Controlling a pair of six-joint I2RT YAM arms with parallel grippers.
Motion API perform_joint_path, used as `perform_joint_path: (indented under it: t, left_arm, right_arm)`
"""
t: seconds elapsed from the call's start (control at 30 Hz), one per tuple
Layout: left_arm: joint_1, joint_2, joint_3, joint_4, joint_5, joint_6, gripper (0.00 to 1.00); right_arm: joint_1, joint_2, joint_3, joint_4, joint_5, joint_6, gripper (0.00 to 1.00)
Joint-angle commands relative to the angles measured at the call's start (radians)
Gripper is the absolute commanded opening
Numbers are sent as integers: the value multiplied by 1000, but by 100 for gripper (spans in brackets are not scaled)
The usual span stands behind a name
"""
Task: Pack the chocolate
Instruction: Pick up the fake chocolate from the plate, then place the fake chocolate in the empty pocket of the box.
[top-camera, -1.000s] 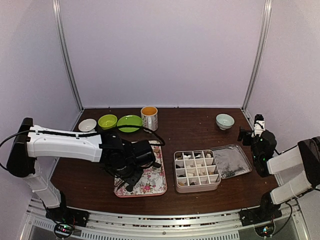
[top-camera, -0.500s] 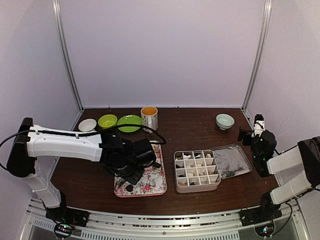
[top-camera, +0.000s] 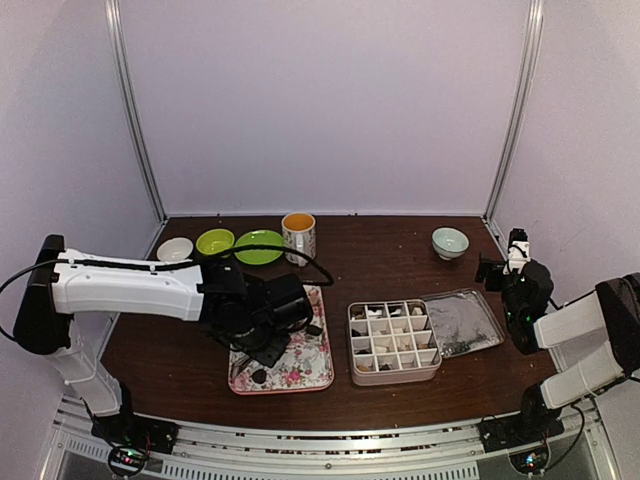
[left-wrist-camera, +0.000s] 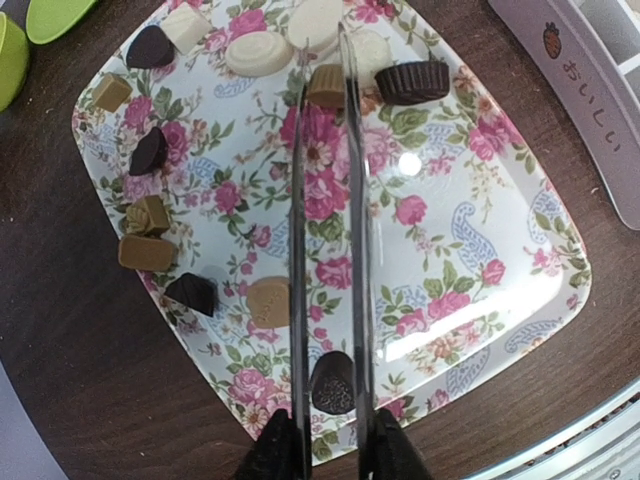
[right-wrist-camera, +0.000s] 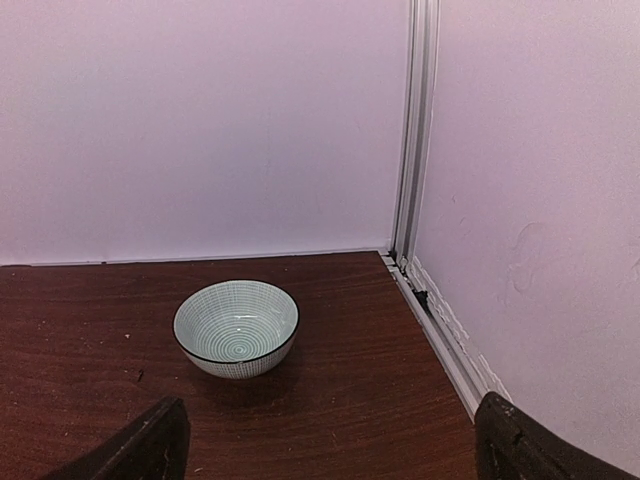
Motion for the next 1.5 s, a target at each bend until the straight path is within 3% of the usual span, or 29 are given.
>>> perform_joint_path:
  t: [0.0,0.4,0.7,1.47]
  left_arm:
    - [6,-38,35,-10,-4,1,23]
    - [5,-210,12,-6,1,-3,21]
    - [5,-336,-57,93,32,19,21]
    - [-15,-387,-100,333,229,185,20]
  right_arm:
    - [-6,2,14,0,-1,1,100]
    - [-7,2,14,0,0,1,100]
    - [-6,3,14,0,0,0,100]
    - [-6,2,13,0,-2,1,100]
